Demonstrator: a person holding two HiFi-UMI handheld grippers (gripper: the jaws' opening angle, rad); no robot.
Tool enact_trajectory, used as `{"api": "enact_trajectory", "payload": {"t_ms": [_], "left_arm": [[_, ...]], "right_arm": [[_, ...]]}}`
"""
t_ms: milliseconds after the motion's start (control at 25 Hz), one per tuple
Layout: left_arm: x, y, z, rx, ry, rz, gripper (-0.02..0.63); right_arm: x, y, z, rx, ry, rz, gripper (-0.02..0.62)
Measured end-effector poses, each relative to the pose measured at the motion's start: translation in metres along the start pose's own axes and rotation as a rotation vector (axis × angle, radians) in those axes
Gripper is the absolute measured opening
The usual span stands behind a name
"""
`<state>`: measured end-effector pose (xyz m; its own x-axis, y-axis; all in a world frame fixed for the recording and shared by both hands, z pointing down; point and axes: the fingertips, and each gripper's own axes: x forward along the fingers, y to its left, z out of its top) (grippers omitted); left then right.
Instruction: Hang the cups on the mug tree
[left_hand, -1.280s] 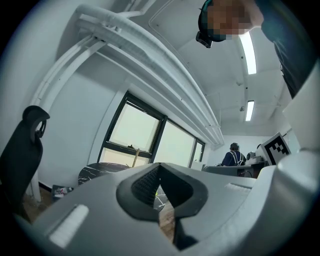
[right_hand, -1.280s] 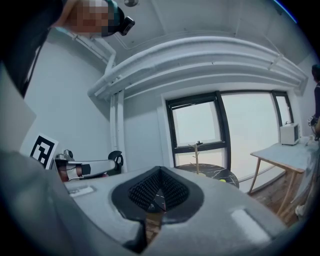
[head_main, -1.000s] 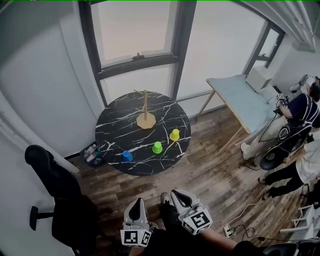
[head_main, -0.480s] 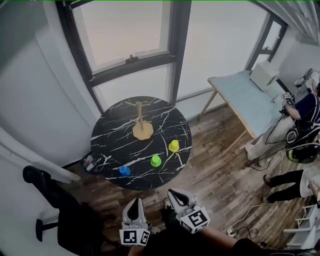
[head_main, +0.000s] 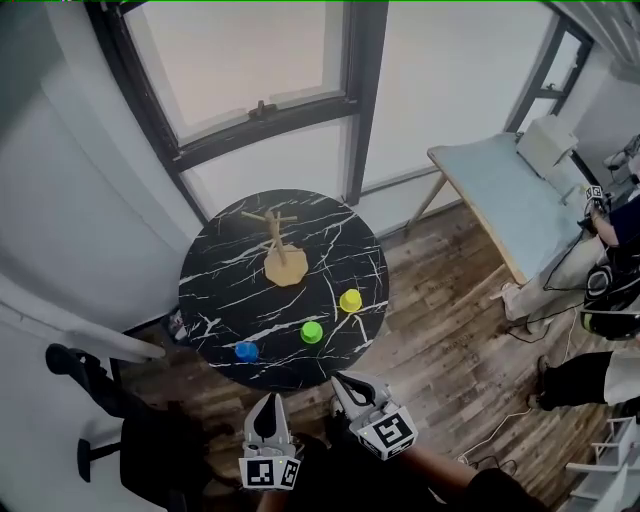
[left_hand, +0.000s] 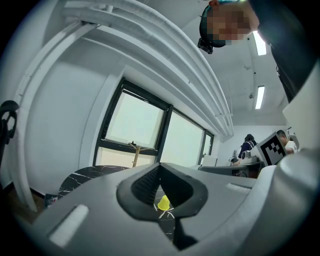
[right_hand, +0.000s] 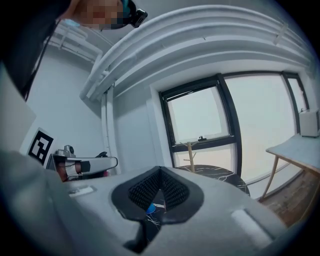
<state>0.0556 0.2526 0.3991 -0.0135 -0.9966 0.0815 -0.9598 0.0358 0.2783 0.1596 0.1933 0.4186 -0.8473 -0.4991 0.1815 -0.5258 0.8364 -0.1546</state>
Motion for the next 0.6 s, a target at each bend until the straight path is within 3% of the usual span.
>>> {"api": "enact_trajectory", "payload": {"t_ms": [360, 600], "left_arm": [[0.023, 0.010, -0.005, -0.008, 0.023, -0.007, -0.002], [0.043, 0.029, -0.011, 0.010, 0.055, -0.071, -0.002]], "right_arm": [[0.019, -0.016, -0.008, 0.020, 0.035, -0.009, 0.000], [0.041, -0.019, -0.016, 0.009, 0.057, -0.061, 0.000]]}}
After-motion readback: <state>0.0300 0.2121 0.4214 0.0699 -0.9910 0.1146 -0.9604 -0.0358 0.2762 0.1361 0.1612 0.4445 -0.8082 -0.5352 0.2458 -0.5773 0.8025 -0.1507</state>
